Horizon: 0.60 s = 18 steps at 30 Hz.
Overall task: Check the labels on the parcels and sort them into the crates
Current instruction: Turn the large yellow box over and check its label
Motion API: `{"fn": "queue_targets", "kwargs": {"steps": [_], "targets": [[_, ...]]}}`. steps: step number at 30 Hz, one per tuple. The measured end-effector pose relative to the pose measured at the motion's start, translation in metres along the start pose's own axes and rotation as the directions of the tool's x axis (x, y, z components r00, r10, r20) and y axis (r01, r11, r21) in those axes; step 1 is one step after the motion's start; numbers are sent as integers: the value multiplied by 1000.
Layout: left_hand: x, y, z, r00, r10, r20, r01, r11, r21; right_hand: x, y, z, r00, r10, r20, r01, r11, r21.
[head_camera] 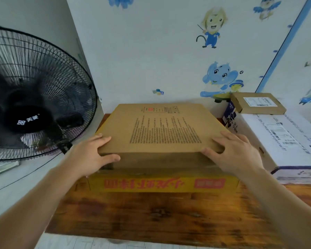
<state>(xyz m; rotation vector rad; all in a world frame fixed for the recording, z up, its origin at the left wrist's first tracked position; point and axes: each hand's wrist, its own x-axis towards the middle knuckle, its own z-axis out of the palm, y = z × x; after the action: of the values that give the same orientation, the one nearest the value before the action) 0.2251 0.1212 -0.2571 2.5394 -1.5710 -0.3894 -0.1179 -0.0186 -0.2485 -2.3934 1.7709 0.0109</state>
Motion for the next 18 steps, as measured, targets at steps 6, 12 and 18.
{"fn": "queue_targets", "kwargs": {"steps": [6,12,18], "targets": [[11,15,-57,999,31,-24,-30,999,42,20,0,-45,984,-39,-172,35,999,-23],[32,33,-108,995,104,4,-104,989,106,48,-6,-88,972,-43,-233,33,998,-46],[65,38,-117,993,108,-38,-101,982,157,86,-9,-97,963,-51,-264,21,993,-116]]}}
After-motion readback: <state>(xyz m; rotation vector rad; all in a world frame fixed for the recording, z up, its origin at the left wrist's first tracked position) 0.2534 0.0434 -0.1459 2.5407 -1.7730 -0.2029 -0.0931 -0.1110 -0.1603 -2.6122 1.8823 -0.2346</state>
